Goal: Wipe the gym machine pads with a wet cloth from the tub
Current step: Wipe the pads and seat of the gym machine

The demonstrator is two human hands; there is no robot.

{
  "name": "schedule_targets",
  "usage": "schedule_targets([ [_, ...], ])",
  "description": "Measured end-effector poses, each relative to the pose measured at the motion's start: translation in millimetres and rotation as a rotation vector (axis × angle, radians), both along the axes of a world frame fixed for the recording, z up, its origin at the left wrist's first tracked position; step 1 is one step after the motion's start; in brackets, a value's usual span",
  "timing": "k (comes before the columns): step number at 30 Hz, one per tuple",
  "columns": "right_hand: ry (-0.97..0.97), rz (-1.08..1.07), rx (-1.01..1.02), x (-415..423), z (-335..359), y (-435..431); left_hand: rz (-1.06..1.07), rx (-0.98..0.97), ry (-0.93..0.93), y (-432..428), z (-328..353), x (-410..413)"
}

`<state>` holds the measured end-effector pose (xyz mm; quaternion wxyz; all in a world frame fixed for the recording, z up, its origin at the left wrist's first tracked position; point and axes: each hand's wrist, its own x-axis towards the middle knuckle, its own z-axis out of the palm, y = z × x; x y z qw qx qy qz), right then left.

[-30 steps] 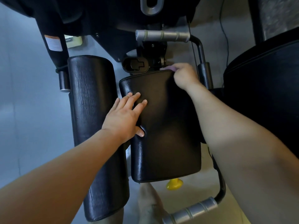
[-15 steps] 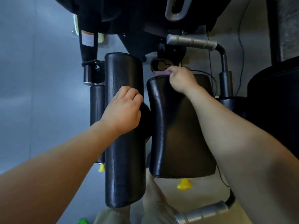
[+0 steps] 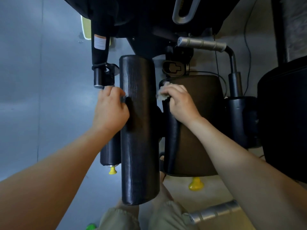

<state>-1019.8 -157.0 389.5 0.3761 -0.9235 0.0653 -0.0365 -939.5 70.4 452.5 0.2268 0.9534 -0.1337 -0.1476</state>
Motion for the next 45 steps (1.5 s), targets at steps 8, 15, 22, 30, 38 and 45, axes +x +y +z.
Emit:
schedule_targets([
  [8, 0.059, 0.007, 0.161, 79.0, 30.6, 49.1, 0.102, -0.038, 0.011, 23.5, -2.1, 20.7],
  [15, 0.213, -0.21, 0.19, 54.6, 7.9, 33.9, -0.127, -0.125, -0.085, -22.5, -0.9, 50.2],
  [22, 0.139, 0.042, 0.191, 66.4, 9.2, 28.0, -0.595, 0.209, -0.044, -64.0, -13.9, 88.3],
  [30, 0.069, -0.084, -0.06, 77.5, 1.9, 26.9, -0.604, 0.186, -0.262, -40.0, -26.4, 118.2],
  [38, 0.093, -0.083, 0.124, 99.3, -3.8, 25.9, -0.576, 0.118, -0.213, -36.3, -27.3, 114.2],
  [45, -0.01, -0.215, -0.006, 98.8, -15.7, 35.3, -0.448, -0.008, -0.19, -27.7, -36.8, 112.1],
])
